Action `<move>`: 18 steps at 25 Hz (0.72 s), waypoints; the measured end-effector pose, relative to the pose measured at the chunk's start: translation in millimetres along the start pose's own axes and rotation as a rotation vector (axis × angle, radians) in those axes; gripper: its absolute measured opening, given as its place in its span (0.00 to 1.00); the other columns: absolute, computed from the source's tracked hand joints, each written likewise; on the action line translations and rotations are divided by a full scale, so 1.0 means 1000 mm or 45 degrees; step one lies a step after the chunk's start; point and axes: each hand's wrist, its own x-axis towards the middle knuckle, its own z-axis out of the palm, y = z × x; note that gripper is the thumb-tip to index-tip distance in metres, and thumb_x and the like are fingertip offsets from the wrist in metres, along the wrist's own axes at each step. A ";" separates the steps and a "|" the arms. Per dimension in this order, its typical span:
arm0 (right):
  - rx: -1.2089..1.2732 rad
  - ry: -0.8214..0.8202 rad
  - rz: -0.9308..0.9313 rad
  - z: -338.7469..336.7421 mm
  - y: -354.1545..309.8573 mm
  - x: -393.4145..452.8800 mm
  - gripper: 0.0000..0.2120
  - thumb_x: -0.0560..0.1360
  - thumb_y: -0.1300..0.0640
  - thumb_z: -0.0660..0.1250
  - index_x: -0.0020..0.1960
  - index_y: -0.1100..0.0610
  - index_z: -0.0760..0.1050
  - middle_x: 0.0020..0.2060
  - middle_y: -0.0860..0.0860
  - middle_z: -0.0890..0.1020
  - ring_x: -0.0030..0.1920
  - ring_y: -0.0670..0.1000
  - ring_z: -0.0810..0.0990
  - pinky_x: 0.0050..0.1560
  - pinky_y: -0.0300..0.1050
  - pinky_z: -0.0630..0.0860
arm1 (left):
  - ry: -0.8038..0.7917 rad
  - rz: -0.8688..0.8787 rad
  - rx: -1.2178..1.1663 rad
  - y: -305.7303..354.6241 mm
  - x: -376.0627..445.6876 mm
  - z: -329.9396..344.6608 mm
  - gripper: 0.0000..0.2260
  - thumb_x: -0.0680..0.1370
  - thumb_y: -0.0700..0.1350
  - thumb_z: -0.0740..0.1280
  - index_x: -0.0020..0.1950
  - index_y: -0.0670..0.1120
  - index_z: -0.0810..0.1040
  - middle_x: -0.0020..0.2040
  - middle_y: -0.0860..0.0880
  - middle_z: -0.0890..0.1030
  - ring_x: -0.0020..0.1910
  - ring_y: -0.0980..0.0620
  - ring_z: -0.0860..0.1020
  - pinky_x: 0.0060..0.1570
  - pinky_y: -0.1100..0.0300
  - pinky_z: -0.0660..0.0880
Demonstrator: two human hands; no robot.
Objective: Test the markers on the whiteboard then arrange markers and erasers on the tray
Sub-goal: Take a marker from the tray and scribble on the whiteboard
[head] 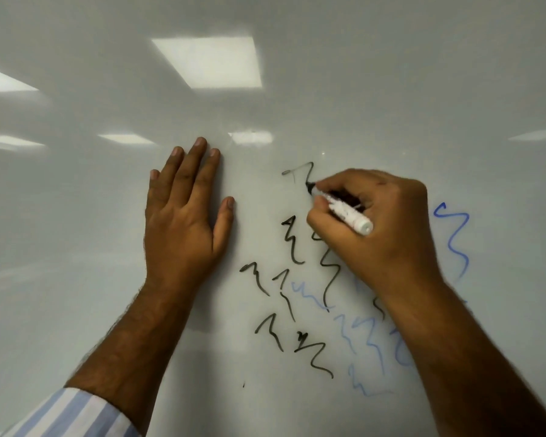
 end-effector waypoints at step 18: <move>0.087 -0.180 -0.057 0.049 -0.028 -0.042 0.10 0.78 0.56 0.73 0.57 0.58 0.87 0.43 0.48 0.87 0.39 0.45 0.83 0.42 0.40 0.83 | -0.002 -0.022 -0.026 -0.009 -0.015 0.000 0.26 0.86 0.53 0.58 0.85 0.49 0.62 0.85 0.50 0.61 0.86 0.48 0.56 0.83 0.40 0.56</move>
